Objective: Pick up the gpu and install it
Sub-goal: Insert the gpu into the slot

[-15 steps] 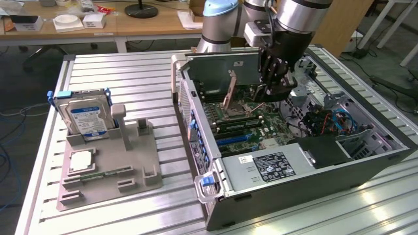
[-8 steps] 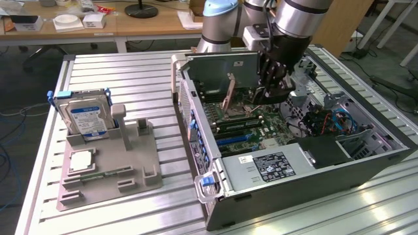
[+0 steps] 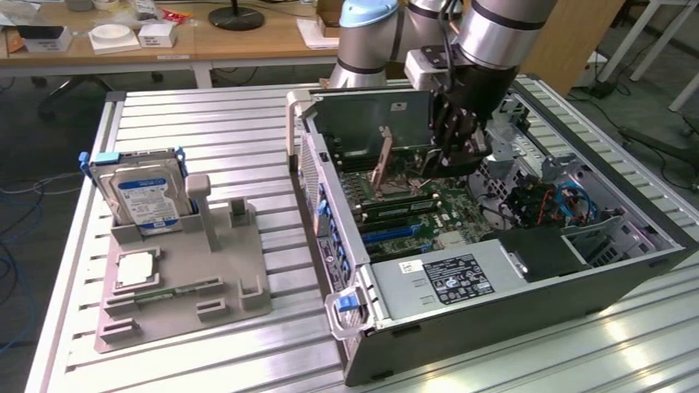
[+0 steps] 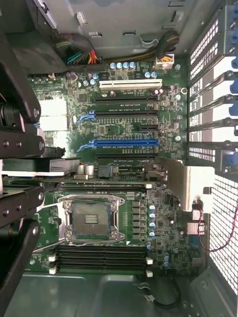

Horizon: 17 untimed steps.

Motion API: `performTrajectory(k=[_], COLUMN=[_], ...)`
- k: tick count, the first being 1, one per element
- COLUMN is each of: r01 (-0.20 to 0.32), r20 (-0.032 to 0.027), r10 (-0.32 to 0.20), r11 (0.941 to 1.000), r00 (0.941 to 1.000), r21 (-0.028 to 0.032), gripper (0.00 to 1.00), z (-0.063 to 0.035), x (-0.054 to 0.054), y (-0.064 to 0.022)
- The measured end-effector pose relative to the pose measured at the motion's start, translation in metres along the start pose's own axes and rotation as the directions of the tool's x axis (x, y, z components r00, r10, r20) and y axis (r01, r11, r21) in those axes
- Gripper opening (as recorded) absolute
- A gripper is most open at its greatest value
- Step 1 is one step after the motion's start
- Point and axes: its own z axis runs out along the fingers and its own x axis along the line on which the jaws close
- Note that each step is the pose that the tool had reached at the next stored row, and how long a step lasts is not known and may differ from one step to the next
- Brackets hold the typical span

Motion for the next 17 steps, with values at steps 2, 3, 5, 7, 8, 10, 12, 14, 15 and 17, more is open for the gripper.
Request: performTrajectory(k=[2,3,5,7,8,10,12,14,15,17], r01=[0.000,0.000,0.000,0.000,0.000,0.000,0.000,0.000,0.000,0.000], r20=[-0.0004,-0.0004,-0.0002,0.0001,-0.0002,-0.0002,-0.0001,0.0002,0.0002,0.0001], r10=[0.000,0.000,0.000,0.000,0.000,0.000,0.000,0.000,0.000,0.000], r11=[1.0000,1.0000,1.0000,1.0000,1.0000,1.0000,1.0000,1.0000,1.0000,1.0000], r00=[1.0000,1.0000,1.0000,1.0000,1.0000,1.0000,1.0000,1.0000,1.0000,1.0000], r21=[-0.0001,0.0000,-0.0001,0.0001,0.0000,-0.0002,-0.0001,0.0000,0.0000,-0.0001], gripper=[0.27,0.27,0.27,0.27,0.27,0.27,0.27,0.27,0.27,0.27], z=[0.0003,0.0004,0.0008,0.0021,0.0029,0.0042,0.0053,0.0064,0.0070,0.0080], x=[0.000,0.000,0.000,0.000,0.000,0.001,0.001,0.001,0.002,0.004], y=[0.0004,0.0009,0.0021,0.0036,0.0051,0.0105,0.0164,0.0205,0.0212,0.0213])
